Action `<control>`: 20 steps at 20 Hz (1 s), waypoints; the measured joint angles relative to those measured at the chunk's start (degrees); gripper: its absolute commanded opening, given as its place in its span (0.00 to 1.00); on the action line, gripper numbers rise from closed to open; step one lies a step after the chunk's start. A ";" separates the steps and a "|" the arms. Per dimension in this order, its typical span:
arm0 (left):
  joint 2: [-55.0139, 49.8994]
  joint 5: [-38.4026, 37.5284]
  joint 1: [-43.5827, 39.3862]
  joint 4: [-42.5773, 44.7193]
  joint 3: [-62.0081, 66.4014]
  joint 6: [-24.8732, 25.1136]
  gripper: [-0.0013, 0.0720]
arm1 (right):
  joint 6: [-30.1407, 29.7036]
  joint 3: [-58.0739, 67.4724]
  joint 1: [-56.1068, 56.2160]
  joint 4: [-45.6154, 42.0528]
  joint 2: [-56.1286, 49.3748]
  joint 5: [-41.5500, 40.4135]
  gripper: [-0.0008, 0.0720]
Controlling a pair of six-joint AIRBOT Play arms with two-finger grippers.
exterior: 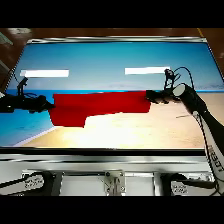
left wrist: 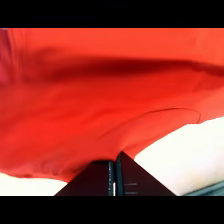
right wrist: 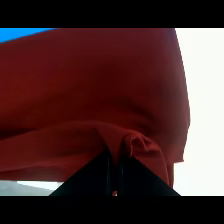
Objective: Fold the shirts.
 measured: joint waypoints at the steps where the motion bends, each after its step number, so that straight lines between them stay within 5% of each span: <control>1: -1.92 0.07 0.00 -0.76 1.75 -0.02 0.08 | 0.07 2.14 0.22 -0.04 -1.99 -0.28 0.10; 9: -16.41 0.39 -0.42 -9.73 16.11 0.48 0.08 | 0.26 14.73 0.70 -0.26 -13.79 -0.85 0.10; 20: -24.26 6.73 -0.96 -13.70 20.72 0.44 0.08 | 4.68 16.68 0.72 -6.21 -16.63 -1.05 0.11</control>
